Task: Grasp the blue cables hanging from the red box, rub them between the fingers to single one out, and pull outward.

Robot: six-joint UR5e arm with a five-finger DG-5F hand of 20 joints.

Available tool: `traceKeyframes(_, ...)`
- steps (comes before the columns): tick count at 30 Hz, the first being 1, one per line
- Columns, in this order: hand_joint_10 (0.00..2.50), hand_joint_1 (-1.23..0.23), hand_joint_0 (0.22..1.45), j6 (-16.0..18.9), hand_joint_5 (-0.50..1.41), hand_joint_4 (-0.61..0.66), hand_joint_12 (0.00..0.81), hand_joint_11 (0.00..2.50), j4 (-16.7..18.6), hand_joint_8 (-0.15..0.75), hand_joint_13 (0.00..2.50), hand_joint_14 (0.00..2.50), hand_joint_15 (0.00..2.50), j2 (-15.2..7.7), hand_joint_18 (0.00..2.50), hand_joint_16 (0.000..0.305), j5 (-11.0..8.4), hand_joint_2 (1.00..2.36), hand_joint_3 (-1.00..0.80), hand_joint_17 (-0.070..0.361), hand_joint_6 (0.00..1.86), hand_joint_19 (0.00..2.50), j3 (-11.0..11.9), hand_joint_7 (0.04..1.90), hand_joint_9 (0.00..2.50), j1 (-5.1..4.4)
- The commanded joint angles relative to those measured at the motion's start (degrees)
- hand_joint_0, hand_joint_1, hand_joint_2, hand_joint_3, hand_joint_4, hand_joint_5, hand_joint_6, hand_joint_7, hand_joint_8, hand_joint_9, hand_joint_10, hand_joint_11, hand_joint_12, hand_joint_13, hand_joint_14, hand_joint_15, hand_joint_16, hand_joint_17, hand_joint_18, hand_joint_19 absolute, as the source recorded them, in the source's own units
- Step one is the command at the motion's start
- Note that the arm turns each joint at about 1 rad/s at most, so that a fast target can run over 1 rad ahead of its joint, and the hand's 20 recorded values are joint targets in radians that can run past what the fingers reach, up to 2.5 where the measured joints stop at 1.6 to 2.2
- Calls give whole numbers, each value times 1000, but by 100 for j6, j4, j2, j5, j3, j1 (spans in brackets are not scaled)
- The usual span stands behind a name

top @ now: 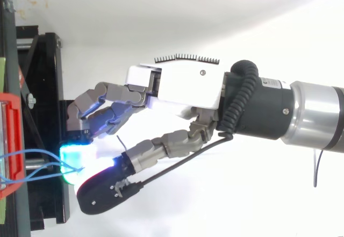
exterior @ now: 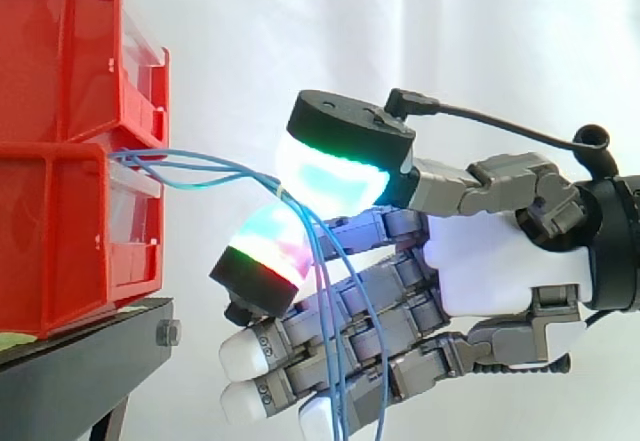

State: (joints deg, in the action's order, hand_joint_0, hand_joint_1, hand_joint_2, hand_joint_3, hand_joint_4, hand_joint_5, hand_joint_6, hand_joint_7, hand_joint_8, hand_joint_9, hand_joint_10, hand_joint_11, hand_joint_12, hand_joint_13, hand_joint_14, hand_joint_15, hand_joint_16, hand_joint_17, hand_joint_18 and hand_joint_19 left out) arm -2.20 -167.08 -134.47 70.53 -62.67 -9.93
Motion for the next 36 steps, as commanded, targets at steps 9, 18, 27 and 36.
traceKeyframes(9, 9, -681, 599, 1, -170, 221, 334, 308, 0, 254, 675, 8, 212, 0, 674, 40, -4, 1012, -276, 89, 814, 417, 0, 975, 790, 0)
traceKeyframes(18, 7, -880, 690, 1, -200, 188, 318, 306, 0, 226, 629, 7, 206, 0, 656, 41, 5, 1010, -330, 92, 839, 367, 0, 965, 689, 9)
traceKeyframes(27, 7, -919, 736, 1, -205, 191, 312, 312, 0, 216, 629, 7, 195, 0, 663, 41, -4, 1003, -456, 92, 853, 349, 62, 942, 659, 18)
traceKeyframes(36, 7, -862, 544, 1, -201, 223, 328, 319, -9, 242, 664, 8, 215, 0, 684, 42, -13, 1000, -500, 95, 849, 398, 71, 922, 702, 18)
